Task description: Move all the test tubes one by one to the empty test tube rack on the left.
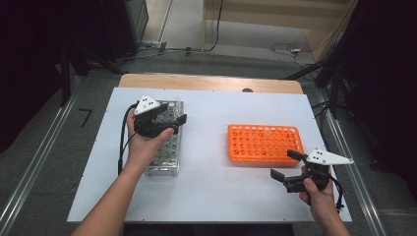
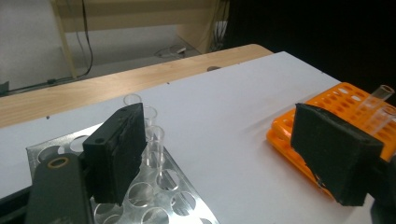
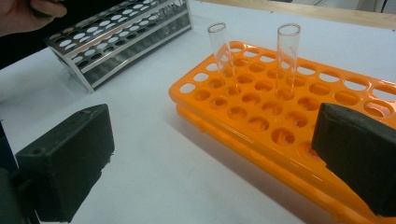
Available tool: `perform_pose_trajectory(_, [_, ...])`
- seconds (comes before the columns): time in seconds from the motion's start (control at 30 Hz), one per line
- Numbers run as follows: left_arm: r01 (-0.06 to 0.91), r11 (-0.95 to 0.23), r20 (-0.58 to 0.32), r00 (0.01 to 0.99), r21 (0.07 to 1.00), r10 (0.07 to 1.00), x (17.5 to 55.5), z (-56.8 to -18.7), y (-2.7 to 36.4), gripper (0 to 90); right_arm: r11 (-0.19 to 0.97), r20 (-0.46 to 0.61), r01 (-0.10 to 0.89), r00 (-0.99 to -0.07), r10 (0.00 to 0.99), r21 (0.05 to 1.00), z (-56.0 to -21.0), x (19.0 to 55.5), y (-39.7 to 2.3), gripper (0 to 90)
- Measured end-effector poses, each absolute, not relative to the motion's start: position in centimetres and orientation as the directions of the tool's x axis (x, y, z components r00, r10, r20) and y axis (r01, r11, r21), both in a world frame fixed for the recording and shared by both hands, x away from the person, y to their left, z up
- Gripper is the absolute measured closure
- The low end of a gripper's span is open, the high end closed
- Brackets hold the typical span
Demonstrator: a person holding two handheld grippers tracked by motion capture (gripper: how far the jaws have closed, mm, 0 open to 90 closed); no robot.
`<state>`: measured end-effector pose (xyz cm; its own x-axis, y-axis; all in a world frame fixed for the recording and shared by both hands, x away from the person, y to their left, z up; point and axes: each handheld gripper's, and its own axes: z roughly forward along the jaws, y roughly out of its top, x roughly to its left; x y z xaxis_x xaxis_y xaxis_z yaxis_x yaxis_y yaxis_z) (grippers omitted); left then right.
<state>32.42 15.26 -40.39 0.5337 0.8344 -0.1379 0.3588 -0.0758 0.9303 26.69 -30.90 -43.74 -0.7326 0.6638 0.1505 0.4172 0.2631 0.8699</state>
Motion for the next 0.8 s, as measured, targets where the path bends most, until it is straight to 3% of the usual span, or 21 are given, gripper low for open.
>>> perform_pose_trajectory(0.8, [0.315, -0.04, -0.172, 0.615, 0.948, 0.769, 25.4, -41.0, 16.2, 0.0, 0.246, 0.154, 0.434, -0.701, 0.696, 0.867, -42.9, 30.6, -29.7, 0.0])
